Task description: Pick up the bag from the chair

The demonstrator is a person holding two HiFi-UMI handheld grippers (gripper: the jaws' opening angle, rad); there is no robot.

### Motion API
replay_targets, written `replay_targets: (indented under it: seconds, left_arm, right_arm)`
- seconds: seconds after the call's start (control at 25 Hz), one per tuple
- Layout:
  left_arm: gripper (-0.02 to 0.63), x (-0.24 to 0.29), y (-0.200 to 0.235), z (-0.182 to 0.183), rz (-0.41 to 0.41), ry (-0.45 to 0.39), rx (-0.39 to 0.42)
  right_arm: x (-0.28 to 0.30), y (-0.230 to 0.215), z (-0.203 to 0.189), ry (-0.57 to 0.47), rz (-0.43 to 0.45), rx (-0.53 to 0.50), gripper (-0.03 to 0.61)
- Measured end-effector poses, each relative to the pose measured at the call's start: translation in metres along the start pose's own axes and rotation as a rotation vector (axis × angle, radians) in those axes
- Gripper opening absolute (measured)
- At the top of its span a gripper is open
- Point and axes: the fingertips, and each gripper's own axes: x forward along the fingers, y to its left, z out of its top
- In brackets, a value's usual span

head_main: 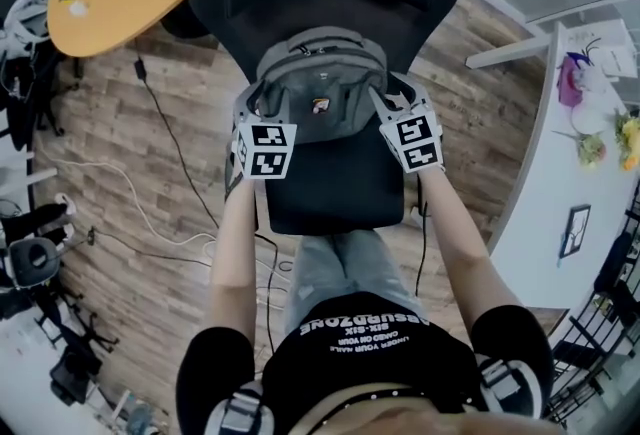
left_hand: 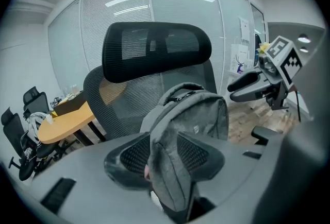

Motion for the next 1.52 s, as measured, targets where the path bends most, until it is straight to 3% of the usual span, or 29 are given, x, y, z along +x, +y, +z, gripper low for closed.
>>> replay_targets:
  seconds: [0.48,0.68,0.96,1.12,1.52]
  left_arm:
    - [0.148,0.035,0.017,-0.012,0.011,0.063,0.022]
    - [0.137,0.041,0.016,-0.014,0.025,0.091,0.082]
    - [0.114,0.045,0.019,-0.020,0.089,0.038,0.030]
    - [0.104,0.040,0.018,-0.025,0.047,0.046,-0.053]
    - [0.100,0.025,0.011,-0.034,0.054,0.029,-0.062]
  right_arm:
    - [0.052,-0.019,-0.026,0.116,0.009,-0.008,0.163]
    - [0.058,-0.021,-0.029,0.122,-0.033,-0.009,0.128]
    - [0.059,-0.016,-0.034,0.098,-0.023,0.037,0.092]
    - [0.056,-0.014,-0.036,0.078,-0.032,0.048,0.087]
    - [0.042,-0.002,-0.038,0.035,-0.057,0.056,0.086]
